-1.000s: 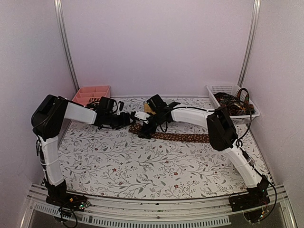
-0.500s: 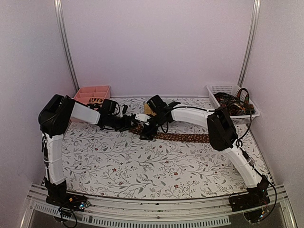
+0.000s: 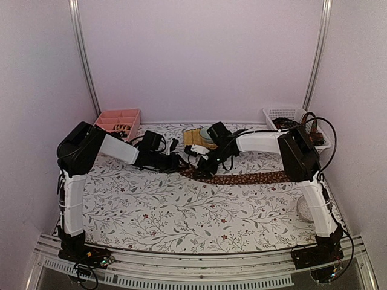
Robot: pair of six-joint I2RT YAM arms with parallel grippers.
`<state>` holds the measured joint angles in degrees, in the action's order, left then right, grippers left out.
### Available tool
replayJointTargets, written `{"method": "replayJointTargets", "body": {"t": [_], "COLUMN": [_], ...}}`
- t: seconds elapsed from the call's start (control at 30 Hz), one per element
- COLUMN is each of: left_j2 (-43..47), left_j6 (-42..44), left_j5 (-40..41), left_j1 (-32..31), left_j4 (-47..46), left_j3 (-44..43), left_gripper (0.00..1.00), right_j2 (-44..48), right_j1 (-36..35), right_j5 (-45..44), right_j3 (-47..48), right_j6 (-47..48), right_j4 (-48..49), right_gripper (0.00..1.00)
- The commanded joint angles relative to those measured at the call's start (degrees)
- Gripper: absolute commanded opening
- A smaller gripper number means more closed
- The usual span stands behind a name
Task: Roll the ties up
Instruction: Roll the tie at the center of the board.
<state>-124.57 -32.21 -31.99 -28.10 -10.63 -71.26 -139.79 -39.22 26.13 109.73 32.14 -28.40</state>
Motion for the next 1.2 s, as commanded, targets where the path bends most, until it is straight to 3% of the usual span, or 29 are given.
{"method": "replayJointTargets", "body": {"t": [0.0,0.2,0.3,0.53,0.67,1.17], "left_j2": [-2.28,-1.57,-0.47,4.40,5.89,4.53], "left_j6": [-2.46,-8.86,-11.74,-14.77,-14.40,-15.43], "left_j5": [-0.74,2.44,4.99,10.63,11.91,8.51], "left_j1": [-2.97,-7.86,-9.70,-10.87,-10.44,-9.51], "left_j4": [-0.91,-6.48,-8.68,-10.57,-10.45,-14.80], "left_j3": [-0.23,1.61,3.13,7.34,8.51,9.92], "left_gripper": [0.35,0.34,0.34,0.35,0.40,0.45], "right_j2": [8.36,19.00,22.37,21.56,18.24,9.05], "right_j1": [3.02,4.06,4.05,3.04,0.83,-2.59], "right_j5": [-1.85,-3.78,-4.05,-2.40,-1.15,-2.39], "right_j3": [-11.06,-27.03,-29.84,-20.90,-18.03,-13.93], "right_j6": [-1.41,0.10,0.81,-1.08,-1.59,-0.48], "right_j4": [-10.29,-6.67,-6.02,-6.13,-5.01,-1.06], "right_gripper": [0.72,0.73,0.77,0.87,0.99,1.00]}}
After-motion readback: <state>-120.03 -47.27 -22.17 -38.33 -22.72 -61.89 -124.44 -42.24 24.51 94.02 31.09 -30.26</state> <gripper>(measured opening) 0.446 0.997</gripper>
